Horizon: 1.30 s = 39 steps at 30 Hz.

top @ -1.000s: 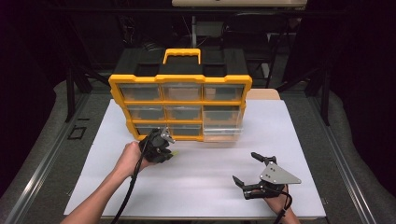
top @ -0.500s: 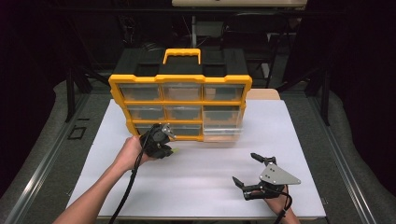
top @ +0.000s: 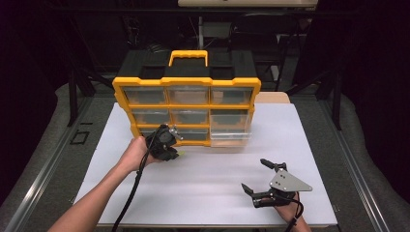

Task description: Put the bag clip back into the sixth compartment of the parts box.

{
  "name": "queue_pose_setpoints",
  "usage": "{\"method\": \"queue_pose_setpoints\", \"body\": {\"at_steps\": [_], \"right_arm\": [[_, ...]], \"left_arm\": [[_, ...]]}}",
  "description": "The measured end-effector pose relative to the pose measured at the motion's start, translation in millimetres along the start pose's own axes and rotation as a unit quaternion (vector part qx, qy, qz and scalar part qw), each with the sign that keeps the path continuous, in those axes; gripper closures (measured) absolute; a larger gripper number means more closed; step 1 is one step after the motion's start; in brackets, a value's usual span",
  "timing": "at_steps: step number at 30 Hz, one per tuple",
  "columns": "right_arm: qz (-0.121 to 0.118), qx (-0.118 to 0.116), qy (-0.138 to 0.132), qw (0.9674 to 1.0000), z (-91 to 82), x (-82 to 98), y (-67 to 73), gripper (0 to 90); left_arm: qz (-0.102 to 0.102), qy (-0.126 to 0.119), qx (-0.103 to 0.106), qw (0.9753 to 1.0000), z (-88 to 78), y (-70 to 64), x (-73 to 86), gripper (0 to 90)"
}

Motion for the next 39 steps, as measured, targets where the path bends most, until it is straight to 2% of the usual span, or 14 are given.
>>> {"method": "queue_pose_setpoints", "body": {"at_steps": [5,13,20,29,39], "right_arm": [[0.001,0.001,0.000,1.0000,0.3,0.0,-0.3,1.7],[0.000,0.000,0.001,1.0000,0.7,0.3,-0.1,1.7],[0.001,0.003,-0.001,1.0000,-2.4,0.4,-0.5,1.7],[0.002,0.004,0.001,1.0000,-0.9,0.9,-0.6,1.7],[0.001,0.003,-0.001,1.0000,-0.9,0.6,-0.9,1.7]], "left_arm": [[0.007,-0.005,-0.001,1.0000,-7.3,0.2,-7.1,80.4],[0.023,0.002,-0.002,0.9997,-16.9,-0.5,-17.4,80.4],[0.028,0.002,-0.002,0.9996,-23.6,-3.2,-22.1,80.4],[0.045,0.007,-0.012,0.9989,-40.4,-4.0,-33.7,80.5],[0.048,0.004,-0.014,0.9987,-56.9,-6.8,-40.5,80.5]]}}
Point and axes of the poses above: each handheld gripper's, and its own axes: z roughly forward along the jaws, x roughly out of its underside, y roughly to its left, the point moved 2 cm from there along z, roughly forward along the jaws, and after that the axes turned 8 degrees about x, right-handed, at the moved point
